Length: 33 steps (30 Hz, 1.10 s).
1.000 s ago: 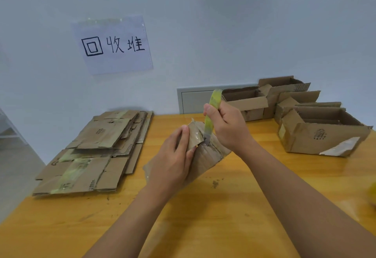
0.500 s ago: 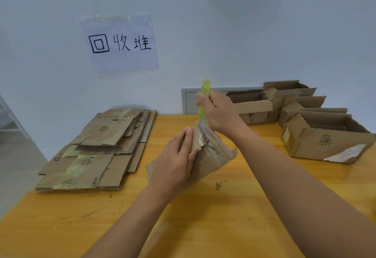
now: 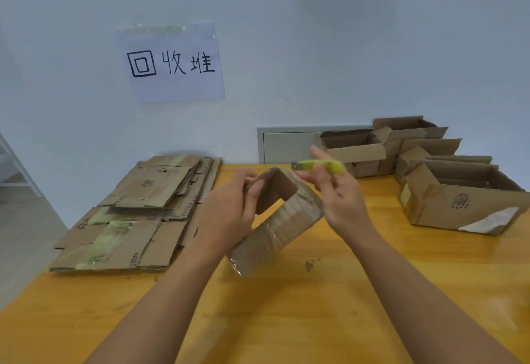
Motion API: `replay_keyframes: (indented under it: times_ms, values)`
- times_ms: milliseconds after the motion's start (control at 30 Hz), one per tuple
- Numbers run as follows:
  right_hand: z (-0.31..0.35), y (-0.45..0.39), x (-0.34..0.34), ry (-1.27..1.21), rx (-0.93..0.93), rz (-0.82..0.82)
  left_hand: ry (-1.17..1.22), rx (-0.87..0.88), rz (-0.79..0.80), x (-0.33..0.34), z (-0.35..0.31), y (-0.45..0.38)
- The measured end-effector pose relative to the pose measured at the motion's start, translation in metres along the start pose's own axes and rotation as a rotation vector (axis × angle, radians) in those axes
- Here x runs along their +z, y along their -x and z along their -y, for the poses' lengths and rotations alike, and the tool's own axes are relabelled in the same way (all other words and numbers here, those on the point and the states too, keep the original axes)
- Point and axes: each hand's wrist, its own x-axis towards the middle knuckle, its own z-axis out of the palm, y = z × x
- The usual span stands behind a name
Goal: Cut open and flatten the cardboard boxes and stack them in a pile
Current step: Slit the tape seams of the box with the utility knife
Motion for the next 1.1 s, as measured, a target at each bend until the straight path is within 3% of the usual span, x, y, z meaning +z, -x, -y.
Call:
replay_keyframes:
  times_ms: [67,167,367,500,667,900,1100]
  values:
    - [-0.012,0.013,-0.001,0.041,-0.002,-0.008,-0.007,0.024,-0.006,-0.001,0.001,-0.012]
    - [-0.023,0.024,-0.007,0.130,-0.024,-0.157,-0.094,0.065,0.030,0.006,-0.004,-0.035]
    - [-0.040,0.043,-0.014,0.221,0.089,-0.313,-0.319,0.099,0.064,0.056,-0.032,-0.041]
    - [-0.060,0.054,-0.027,0.172,0.227,-0.297,-0.211,0.026,0.463,0.079,-0.044,-0.018]
    - [-0.064,0.070,-0.048,-0.079,0.385,-0.308,-0.199,0.110,0.861,0.074,-0.052,0.000]
    - [-0.053,0.082,-0.062,-0.317,0.304,-0.297,-0.198,0.238,0.651,0.075,-0.043,0.000]
    - [-0.051,0.080,-0.062,-0.306,0.327,-0.255,-0.136,0.215,0.706,0.082,-0.041,-0.007]
